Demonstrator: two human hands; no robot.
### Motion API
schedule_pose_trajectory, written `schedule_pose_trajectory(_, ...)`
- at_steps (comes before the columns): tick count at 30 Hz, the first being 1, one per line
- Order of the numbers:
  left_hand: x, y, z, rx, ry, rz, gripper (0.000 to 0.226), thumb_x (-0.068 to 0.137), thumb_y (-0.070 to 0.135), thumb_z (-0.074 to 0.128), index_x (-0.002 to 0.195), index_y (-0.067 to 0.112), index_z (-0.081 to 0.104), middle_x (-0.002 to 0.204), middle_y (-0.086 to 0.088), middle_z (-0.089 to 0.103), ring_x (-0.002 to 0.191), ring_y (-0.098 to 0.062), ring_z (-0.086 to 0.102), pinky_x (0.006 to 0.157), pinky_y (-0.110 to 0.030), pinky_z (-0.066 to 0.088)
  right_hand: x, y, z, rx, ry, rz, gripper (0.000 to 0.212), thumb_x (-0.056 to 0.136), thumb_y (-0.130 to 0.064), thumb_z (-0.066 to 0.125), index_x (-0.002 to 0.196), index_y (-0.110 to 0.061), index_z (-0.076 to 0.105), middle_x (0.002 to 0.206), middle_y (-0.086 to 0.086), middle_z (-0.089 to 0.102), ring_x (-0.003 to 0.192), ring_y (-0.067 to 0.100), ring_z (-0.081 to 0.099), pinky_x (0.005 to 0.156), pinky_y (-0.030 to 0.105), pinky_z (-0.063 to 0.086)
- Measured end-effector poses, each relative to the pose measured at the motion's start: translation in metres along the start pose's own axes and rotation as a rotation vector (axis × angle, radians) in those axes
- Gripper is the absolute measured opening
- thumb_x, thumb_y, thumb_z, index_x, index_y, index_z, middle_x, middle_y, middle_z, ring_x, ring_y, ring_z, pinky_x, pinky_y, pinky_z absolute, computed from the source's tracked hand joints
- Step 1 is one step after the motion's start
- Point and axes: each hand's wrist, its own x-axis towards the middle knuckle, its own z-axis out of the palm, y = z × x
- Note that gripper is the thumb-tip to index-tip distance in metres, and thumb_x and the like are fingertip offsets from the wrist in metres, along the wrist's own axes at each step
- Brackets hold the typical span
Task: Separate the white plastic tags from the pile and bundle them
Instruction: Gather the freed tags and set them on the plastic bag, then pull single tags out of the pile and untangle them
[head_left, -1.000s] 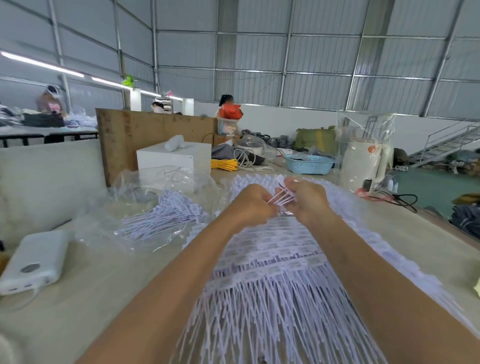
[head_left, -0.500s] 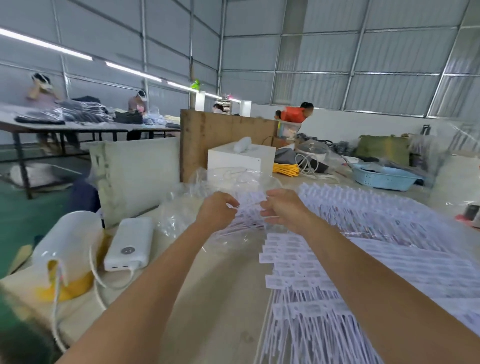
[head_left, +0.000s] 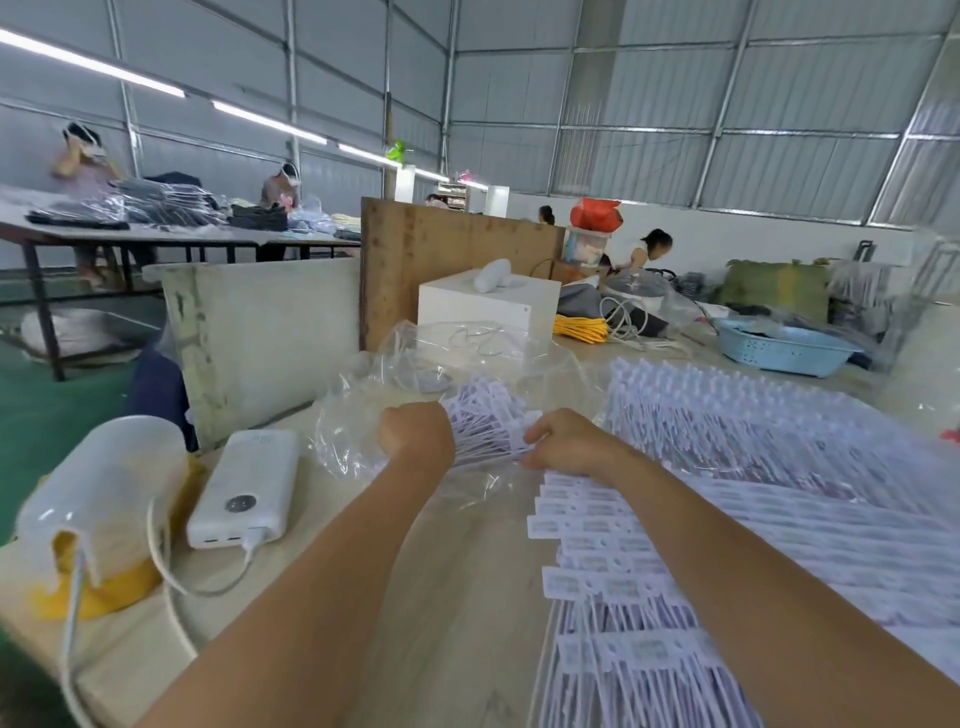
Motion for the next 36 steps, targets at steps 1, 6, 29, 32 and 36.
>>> schedule_pose_trajectory(1,-0.001,0.001,-0.002,0.071,-0.017,-0.001,0.018,0.091,0.012,0.05,0.103,0.017,0.061,0.089,0.002,0.061,0.089,-0.015,0.06,0.075,-0.023,0.038,0.0,-0.001,0.0,-0.007,0.01,-0.011,0.035,0.084,-0.011,0.067,0.117,0.002,0.061,0.126,0.019,0.058,0.111,0.026,0.057,0.09,0.031,0.045)
schedule_pose_trajectory(6,-0.009,0.017,-0.014,0.245,-0.035,-0.054,0.028,0.089,0.019,0.053,0.116,0.018,0.058,0.117,-0.004,0.056,0.109,-0.023,0.047,0.077,-0.032,0.036,-0.011,0.0,-0.018,0.02,0.058,-0.035,0.036,0.084,-0.012,0.068,0.119,-0.006,0.06,0.124,0.009,0.058,0.11,0.022,0.056,0.086,0.028,0.045)
schedule_pose_trajectory(29,-0.211,0.2,-0.074,0.05,-0.279,1.085,0.045,0.083,0.047,0.067,0.064,0.017,0.04,0.067,0.004,0.041,0.072,-0.02,0.051,0.056,-0.025,0.034,-0.237,0.226,-0.148,-0.15,0.671,0.206,0.012,0.089,-0.014,0.062,0.093,-0.009,0.072,0.091,0.003,0.067,0.081,0.013,0.057,0.068,0.014,0.034)
schedule_pose_trajectory(32,-0.223,0.204,-0.069,0.021,-0.215,0.996,0.036,0.088,0.03,0.064,0.066,0.015,0.038,0.071,0.003,0.04,0.063,-0.014,0.041,0.051,-0.024,0.03,-0.241,0.228,-0.142,-0.185,0.689,0.134,0.015,0.092,-0.014,0.059,0.094,-0.006,0.071,0.093,0.006,0.067,0.083,0.02,0.059,0.075,0.023,0.042)
schedule_pose_trajectory(36,-0.23,0.204,-0.067,-0.001,-0.161,0.895,0.034,0.086,0.033,0.063,0.071,0.012,0.04,0.08,0.001,0.044,0.079,-0.019,0.044,0.067,-0.03,0.032,-0.251,0.225,-0.149,-0.196,0.673,0.047,0.014,0.09,-0.008,0.059,0.095,-0.008,0.072,0.093,0.0,0.062,0.084,0.011,0.054,0.078,0.018,0.039)
